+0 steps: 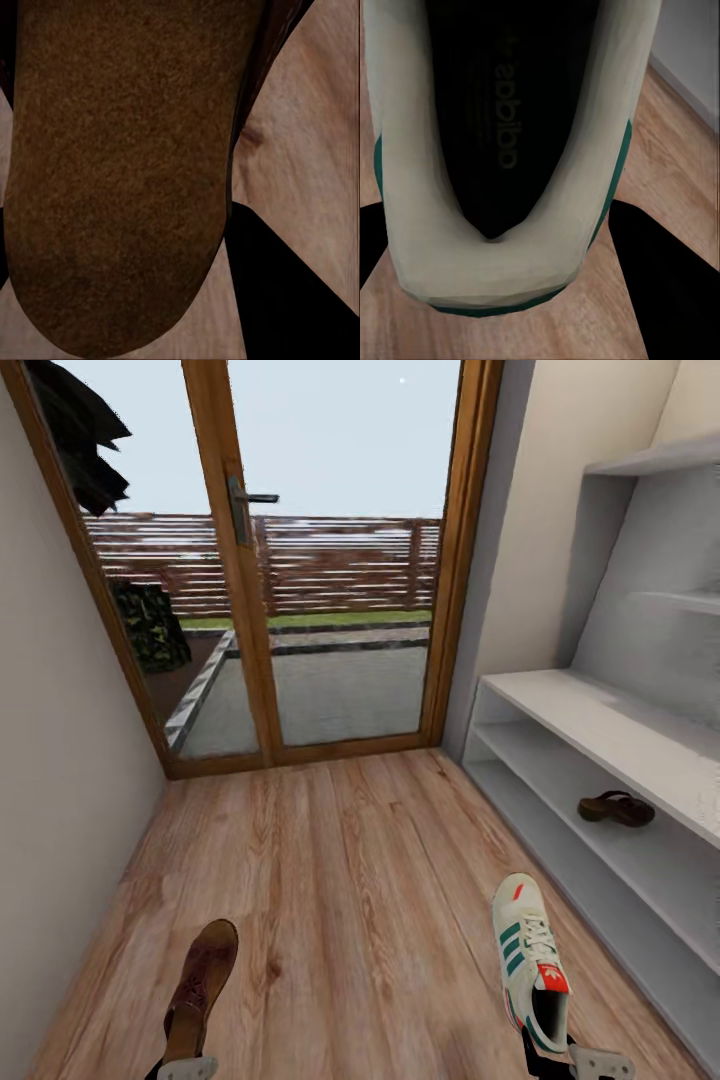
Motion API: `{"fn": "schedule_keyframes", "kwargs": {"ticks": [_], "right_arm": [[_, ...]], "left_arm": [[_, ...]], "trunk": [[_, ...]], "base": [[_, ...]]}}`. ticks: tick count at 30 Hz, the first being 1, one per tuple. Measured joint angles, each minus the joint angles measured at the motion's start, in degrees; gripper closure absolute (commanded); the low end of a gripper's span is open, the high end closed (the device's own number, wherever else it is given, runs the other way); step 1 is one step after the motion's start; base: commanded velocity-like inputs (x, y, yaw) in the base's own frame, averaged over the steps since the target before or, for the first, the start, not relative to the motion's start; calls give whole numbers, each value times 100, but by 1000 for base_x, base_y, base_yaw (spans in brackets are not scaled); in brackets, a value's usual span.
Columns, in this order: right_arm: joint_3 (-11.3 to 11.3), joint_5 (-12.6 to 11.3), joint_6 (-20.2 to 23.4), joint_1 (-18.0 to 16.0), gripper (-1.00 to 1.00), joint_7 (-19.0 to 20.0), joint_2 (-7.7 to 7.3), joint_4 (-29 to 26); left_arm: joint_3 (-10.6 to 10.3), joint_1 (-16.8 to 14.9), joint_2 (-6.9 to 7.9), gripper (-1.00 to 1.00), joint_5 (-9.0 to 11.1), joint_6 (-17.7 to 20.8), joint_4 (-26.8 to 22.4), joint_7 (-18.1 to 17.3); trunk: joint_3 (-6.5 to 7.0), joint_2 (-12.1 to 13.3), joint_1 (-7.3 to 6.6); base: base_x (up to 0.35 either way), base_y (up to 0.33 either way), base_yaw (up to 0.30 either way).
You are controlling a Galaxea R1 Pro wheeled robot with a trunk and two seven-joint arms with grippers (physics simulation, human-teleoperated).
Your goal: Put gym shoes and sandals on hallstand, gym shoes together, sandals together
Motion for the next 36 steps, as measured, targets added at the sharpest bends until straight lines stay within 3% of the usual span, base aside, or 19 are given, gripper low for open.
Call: {"fn": "schedule_keyframes", "kwargs": {"ticks": [16,36], "right_arm": [[1,-4,0,0,100,0,-1,2],[2,-15,0,-1,100,0,0,2]], "left_arm": [[-1,0,0,100,0,0,-2,0],[0,1,0,100,1,-1,-2,0]], "trunk": [[0,0,0],[0,0,0]], "base": [[337,47,-288],[294,209,-279]]}}
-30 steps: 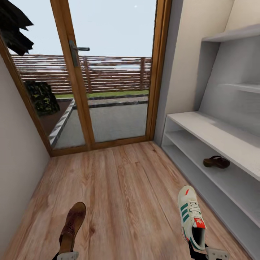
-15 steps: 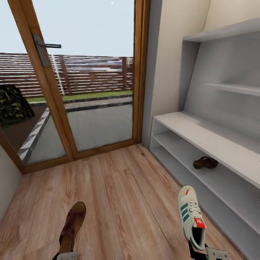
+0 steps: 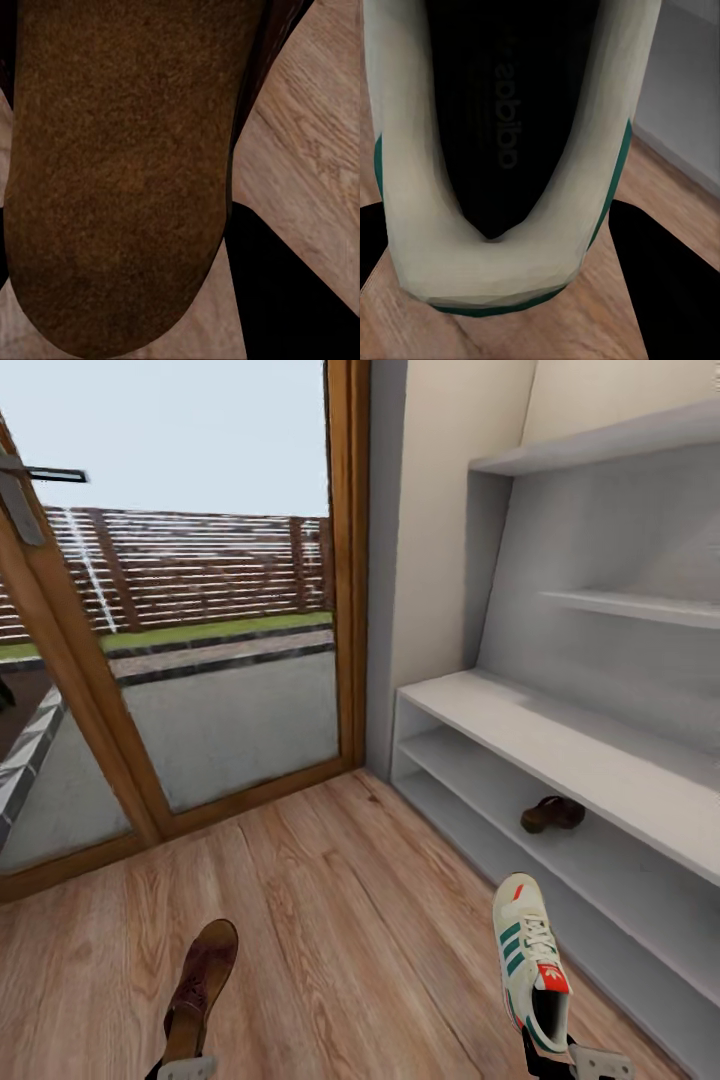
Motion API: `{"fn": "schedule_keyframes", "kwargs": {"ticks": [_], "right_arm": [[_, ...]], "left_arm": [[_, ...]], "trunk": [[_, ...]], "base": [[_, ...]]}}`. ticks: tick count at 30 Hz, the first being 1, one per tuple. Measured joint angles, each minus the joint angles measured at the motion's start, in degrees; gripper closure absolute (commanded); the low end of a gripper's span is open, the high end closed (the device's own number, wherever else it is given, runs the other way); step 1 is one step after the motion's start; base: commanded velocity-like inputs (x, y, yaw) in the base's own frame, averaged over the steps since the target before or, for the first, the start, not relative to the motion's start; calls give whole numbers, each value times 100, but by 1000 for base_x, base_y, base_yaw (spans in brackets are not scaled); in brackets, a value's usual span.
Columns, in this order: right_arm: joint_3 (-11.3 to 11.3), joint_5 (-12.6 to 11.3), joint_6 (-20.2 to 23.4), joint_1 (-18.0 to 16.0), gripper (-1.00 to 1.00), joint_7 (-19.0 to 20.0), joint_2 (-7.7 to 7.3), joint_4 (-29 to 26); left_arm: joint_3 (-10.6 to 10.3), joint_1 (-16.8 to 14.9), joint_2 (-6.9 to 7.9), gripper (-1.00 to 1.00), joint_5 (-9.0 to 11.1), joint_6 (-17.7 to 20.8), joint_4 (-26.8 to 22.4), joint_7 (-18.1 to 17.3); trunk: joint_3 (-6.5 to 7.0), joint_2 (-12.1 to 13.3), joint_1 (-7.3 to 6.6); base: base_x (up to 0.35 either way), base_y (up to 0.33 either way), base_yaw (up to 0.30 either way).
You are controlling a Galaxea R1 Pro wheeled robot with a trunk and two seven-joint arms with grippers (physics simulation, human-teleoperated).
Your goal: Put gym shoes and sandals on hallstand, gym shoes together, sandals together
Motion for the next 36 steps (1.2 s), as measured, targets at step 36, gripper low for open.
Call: {"fn": "schedule_keyframes", "kwargs": {"ticks": [36], "right_arm": [[-1,-1,0,0,100,0,1,0]], "left_arm": [[0,0,0,100,0,0,8,0]], "trunk": [[0,0,0]], "base": [[277,241,-61]]}}
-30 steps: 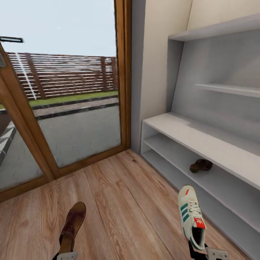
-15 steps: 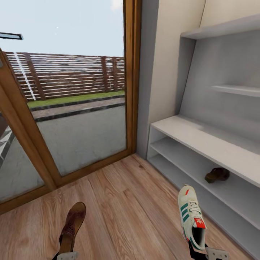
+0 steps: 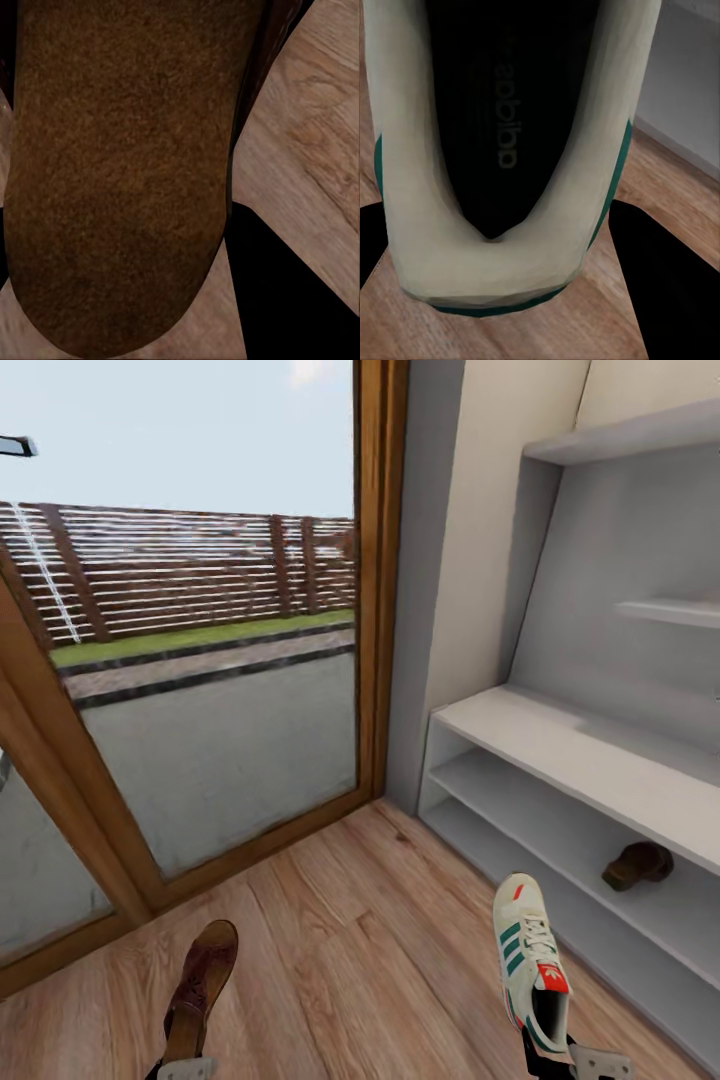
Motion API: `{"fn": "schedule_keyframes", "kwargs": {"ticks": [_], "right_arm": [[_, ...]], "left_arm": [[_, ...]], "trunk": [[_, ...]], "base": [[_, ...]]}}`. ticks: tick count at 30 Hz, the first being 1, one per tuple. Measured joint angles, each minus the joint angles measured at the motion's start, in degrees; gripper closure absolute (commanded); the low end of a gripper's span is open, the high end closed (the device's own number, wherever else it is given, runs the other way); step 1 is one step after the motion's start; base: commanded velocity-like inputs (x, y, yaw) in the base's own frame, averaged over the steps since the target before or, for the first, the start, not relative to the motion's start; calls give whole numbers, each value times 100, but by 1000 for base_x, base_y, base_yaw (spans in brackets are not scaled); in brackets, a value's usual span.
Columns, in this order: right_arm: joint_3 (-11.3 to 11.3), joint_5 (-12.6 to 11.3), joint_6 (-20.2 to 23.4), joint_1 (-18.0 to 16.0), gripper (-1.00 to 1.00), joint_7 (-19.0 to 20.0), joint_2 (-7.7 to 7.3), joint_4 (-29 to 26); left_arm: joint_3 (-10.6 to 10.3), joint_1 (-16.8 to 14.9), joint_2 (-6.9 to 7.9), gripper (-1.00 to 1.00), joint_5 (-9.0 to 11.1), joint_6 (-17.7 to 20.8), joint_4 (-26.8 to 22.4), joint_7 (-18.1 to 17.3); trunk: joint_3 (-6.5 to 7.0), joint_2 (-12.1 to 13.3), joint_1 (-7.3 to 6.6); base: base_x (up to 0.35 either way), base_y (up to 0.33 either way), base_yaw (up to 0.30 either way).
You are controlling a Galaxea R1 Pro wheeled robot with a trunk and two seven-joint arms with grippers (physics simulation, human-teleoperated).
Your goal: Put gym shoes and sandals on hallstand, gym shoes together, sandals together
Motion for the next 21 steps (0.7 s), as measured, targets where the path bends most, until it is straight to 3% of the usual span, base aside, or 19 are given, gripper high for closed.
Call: {"fn": "schedule_keyframes", "kwargs": {"ticks": [13,21], "right_arm": [[-5,-1,0,0,100,-17,-2,0],[-9,4,1,1,100,-16,3,-3]], "left_arm": [[0,0,0,100,-7,0,1,0],[0,-1,0,100,-9,1,3,0]], "trunk": [[0,0,2],[0,0,3]], "base": [[204,254,-267],[18,40,-274]]}}
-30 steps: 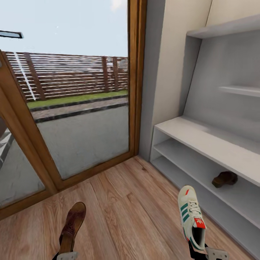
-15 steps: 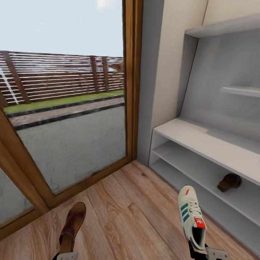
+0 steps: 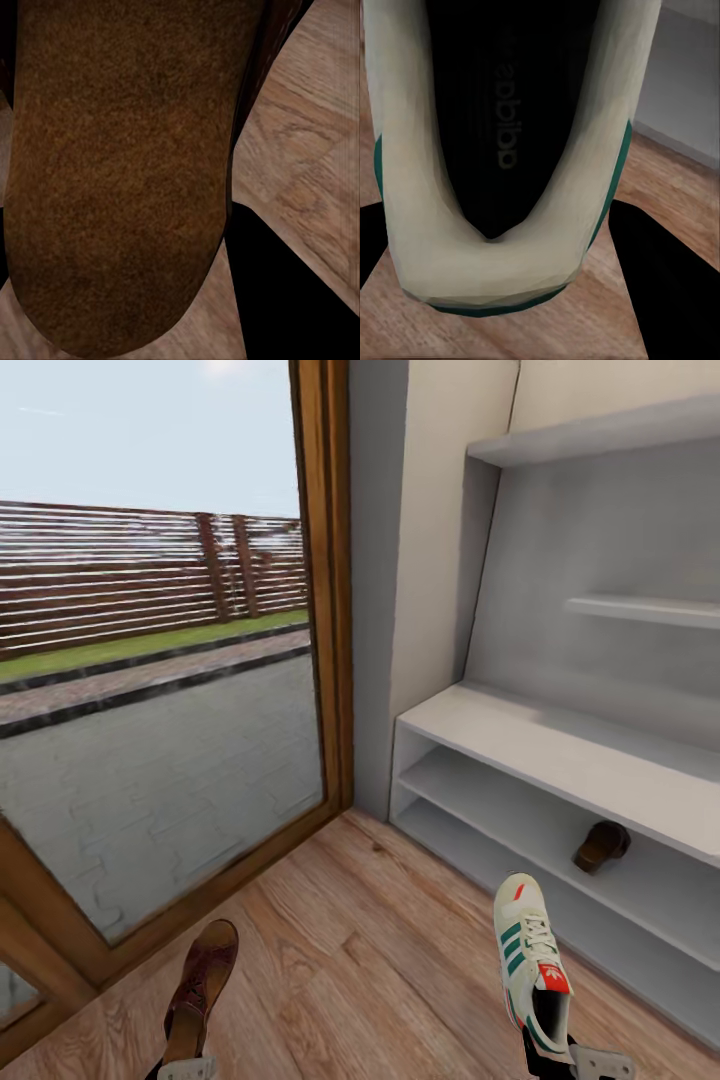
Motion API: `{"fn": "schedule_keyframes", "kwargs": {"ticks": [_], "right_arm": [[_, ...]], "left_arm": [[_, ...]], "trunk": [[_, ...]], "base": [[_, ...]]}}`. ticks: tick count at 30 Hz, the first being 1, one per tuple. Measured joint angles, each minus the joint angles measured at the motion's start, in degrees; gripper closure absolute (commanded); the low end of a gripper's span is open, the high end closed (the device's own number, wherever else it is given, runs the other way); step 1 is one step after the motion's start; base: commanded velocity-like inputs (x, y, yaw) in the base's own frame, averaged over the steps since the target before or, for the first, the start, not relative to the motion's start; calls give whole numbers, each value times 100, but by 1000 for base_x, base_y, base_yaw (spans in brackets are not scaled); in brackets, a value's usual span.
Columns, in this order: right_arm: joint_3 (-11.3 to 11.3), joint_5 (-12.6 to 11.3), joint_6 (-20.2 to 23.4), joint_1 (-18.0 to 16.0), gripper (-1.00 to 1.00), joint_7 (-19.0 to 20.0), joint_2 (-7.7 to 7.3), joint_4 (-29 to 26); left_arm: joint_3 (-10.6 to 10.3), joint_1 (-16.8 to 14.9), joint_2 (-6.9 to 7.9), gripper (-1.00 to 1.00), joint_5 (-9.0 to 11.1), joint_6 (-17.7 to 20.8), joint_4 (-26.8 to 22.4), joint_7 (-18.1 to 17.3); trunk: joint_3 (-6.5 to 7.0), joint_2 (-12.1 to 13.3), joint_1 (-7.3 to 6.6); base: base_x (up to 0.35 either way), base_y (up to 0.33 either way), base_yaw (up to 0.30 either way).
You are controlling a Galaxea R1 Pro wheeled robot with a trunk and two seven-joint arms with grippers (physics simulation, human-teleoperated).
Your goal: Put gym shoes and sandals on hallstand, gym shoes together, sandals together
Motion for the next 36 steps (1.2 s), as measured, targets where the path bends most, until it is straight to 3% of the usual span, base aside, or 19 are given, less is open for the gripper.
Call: {"fn": "schedule_keyframes", "kwargs": {"ticks": [16,36], "right_arm": [[-1,-1,0,0,100,-1,-3,1],[1,-4,-1,0,100,-2,-5,3]], "left_arm": [[-3,0,0,100,4,0,-5,0],[1,0,0,100,11,-1,-7,0]], "trunk": [[26,0,0],[63,0,0]], "base": [[0,16,-275],[0,286,-275]]}}
